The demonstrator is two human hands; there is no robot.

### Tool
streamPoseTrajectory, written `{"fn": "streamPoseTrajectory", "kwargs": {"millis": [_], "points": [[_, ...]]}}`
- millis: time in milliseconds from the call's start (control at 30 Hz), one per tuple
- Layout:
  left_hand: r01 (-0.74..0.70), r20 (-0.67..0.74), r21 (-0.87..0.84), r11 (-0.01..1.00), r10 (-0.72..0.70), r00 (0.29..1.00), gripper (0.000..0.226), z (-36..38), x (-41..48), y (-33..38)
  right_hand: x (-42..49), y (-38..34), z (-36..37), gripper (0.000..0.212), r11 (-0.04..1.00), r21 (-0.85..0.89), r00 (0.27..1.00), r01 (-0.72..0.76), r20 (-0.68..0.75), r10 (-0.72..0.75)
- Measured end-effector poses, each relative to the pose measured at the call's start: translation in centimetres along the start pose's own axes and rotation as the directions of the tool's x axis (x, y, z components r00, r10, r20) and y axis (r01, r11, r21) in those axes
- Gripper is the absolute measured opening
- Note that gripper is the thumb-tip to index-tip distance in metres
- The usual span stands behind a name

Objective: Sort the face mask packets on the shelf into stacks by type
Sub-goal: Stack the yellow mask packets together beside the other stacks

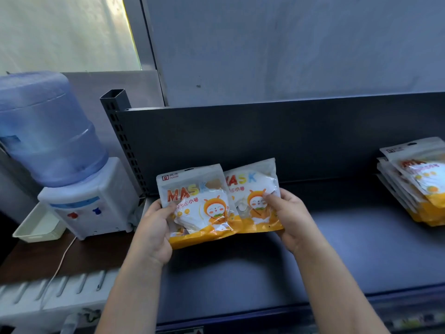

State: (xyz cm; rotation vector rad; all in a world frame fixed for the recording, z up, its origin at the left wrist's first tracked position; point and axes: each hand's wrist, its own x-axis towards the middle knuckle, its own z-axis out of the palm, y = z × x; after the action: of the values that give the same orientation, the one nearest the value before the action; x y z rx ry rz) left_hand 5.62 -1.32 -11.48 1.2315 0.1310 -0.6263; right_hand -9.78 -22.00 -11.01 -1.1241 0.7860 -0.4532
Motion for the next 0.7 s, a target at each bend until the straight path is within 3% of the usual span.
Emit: {"fn": "streamPoseTrajectory", "kwargs": {"millis": [400, 567, 700], "points": [[-0.097, 0.006, -0.055, 0.994, 0.097, 0.995, 0.021, 5.4, -3.5, -1.8, -0.8, -2.7, -7.3, 0.017, 0.973, 0.104, 0.974, 0.204, -0.125, -0.191], [-0.157, 0.011, -0.076, 0.985, 0.159, 0.987, 0.018, 11.7, -5.9, -3.0, -1.0, -5.4, -13.0, 0.019, 0.959, 0.130, 0.958, 0.252, -0.170, -0.229], [-0.101, 0.018, -0.110, 0.989, 0.103, 0.995, 0.022, 18.5, -8.2, -5.7, -0.8, -9.5, -19.8, 0.019, 0.954, 0.131, 0.950, 0.268, -0.203, -0.239]]}}
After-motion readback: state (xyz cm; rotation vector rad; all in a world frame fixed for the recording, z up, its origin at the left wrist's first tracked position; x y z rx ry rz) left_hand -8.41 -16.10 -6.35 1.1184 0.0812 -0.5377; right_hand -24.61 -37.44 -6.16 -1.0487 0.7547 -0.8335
